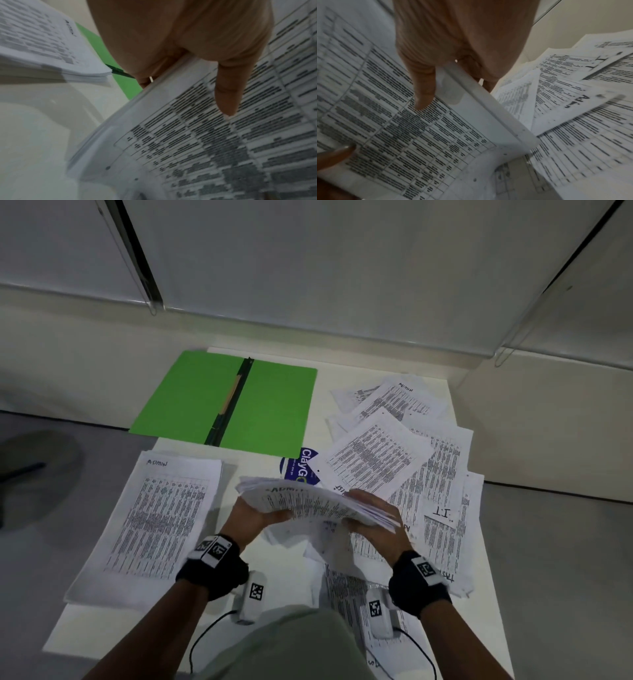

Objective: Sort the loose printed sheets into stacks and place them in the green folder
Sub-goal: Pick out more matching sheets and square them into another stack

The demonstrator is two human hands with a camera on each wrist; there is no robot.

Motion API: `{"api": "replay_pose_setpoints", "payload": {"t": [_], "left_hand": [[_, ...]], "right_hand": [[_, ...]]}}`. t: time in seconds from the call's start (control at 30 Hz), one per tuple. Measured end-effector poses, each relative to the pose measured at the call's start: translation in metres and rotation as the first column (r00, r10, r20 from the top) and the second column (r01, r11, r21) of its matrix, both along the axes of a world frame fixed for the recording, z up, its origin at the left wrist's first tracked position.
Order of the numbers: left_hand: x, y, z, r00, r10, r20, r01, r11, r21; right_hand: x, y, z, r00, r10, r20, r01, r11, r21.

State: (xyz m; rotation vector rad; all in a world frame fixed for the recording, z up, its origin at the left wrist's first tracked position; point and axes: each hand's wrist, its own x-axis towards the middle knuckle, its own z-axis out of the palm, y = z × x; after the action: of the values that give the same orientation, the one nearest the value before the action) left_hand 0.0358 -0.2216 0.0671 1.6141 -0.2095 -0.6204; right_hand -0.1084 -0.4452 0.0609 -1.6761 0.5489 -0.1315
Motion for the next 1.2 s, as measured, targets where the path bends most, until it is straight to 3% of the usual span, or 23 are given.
{"api": "replay_pose_setpoints", "payload": {"t": [0.1, 0.23, 0.33, 0.47, 0.57, 0.7, 0.87, 1.0, 1.1, 1.2], "left_hand": [[0.002, -0.008, 0.019, 1.0, -0.018, 0.003, 0.018, 1.0, -0.025], [0.003, -0.025, 0.031, 0.996, 0.072, 0.058, -0.069, 0.997, -0.046], [0.001, -0.025, 0.009, 0.991, 0.127, 0.03, -0.128, 0.991, 0.045], [-0.005, -0.014, -0.041, 0.995, 0.1, -0.001, -0.098, 0.972, 0.216], [-0.003, -0.008, -0.045, 0.995, 0.089, 0.052, -0.1, 0.946, 0.307], [0.026, 0.021, -0.029, 0.981, 0.066, 0.184, -0.134, 0.913, 0.387], [0.075, 0.102, -0.023, 0.967, 0.095, 0.236, -0.209, 0.823, 0.527], [0.109, 0.182, -0.033, 0.967, 0.108, 0.231, -0.24, 0.688, 0.685], [0.125, 0.225, -0.041, 0.969, 0.14, 0.205, -0.246, 0.655, 0.715], [0.135, 0.251, -0.055, 0.974, 0.126, 0.19, -0.227, 0.633, 0.74]], "right_hand": [[0.012, 0.003, 0.011, 0.999, 0.032, -0.013, -0.032, 0.999, -0.004], [0.029, 0.012, 0.015, 0.988, -0.135, 0.079, 0.128, 0.988, 0.088], [0.028, 0.015, 0.0, 0.987, -0.162, 0.007, 0.16, 0.982, 0.103], [0.018, 0.022, -0.034, 0.97, -0.169, -0.175, 0.165, 0.986, -0.035], [0.02, 0.027, -0.037, 0.959, -0.193, -0.208, 0.177, 0.98, -0.091], [0.047, 0.046, -0.022, 0.978, -0.039, -0.203, 0.016, 0.993, -0.113], [0.107, 0.105, -0.039, 0.956, 0.172, -0.239, -0.157, 0.984, 0.084], [0.149, 0.174, -0.055, 0.89, 0.279, -0.361, -0.247, 0.96, 0.134], [0.173, 0.223, -0.067, 0.833, 0.324, -0.449, -0.285, 0.946, 0.155], [0.186, 0.257, -0.077, 0.74, 0.398, -0.542, -0.412, 0.905, 0.103]]}}
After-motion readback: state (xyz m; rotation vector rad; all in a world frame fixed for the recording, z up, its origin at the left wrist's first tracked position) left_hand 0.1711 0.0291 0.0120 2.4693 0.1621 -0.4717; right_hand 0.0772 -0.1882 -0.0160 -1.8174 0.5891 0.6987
